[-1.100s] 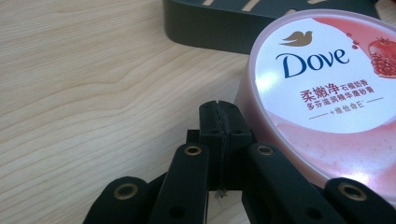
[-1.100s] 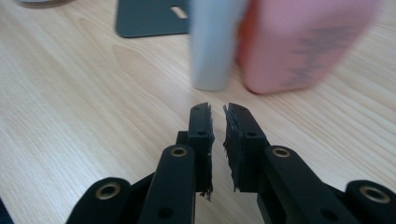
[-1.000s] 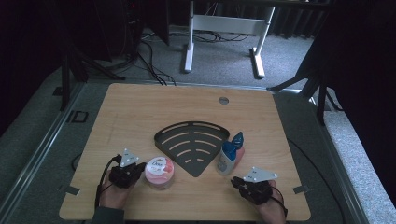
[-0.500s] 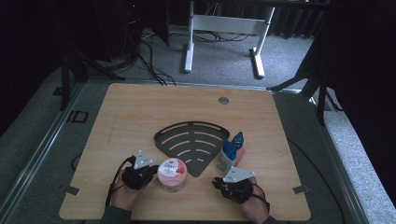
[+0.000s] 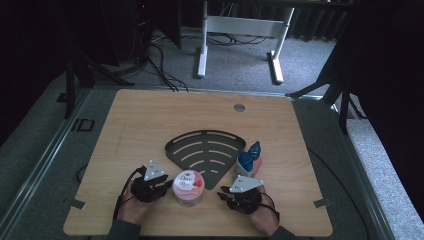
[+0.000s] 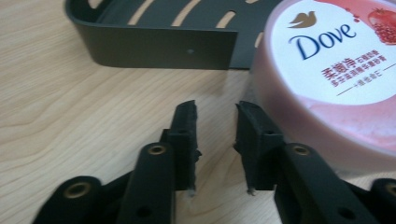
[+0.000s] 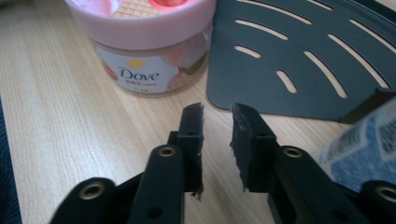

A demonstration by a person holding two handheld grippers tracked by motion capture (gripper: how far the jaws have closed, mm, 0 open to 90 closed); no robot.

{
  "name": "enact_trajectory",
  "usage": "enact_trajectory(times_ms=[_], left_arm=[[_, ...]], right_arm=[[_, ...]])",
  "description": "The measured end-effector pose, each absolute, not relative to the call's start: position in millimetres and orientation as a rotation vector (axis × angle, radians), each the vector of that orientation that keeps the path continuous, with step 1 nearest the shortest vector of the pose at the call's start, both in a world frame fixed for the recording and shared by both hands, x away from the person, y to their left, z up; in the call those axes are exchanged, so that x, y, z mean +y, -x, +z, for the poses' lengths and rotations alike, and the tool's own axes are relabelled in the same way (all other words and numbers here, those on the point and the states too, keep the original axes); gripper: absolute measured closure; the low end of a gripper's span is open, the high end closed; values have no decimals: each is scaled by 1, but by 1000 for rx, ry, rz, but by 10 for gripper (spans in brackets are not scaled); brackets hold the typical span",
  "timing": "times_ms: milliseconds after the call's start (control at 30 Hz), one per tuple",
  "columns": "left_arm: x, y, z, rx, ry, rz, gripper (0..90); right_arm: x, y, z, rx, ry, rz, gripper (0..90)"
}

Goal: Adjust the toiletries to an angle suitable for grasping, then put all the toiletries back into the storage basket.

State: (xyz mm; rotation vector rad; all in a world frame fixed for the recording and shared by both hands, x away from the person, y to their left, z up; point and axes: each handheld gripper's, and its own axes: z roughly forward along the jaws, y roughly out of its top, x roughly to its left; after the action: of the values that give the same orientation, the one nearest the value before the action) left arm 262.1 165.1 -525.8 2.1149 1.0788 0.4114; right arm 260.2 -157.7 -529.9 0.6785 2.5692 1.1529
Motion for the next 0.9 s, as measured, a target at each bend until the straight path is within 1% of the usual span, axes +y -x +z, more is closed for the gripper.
enact_trajectory(times_ms=[100,267,567,733,900], left_arm=[[175,-262,-525,1100,-2101,414,624],[187,-259,-523,1102,-2076,408,588],[190,-253,-521,962,-2092,334,495],[184,-252,-522,900,-2123,317,440],[181,-250,-523,853,-2128,308,407]], right_arm=[[-155,-260,-529,2568,-670,1146,692],[-156,-264,-531,2560,-695,1139,669],[-152,-262,-531,2584,-665,1159,655],[-146,-261,-531,2617,-632,1165,609],[-145,-264,-530,2626,-636,1183,585]])
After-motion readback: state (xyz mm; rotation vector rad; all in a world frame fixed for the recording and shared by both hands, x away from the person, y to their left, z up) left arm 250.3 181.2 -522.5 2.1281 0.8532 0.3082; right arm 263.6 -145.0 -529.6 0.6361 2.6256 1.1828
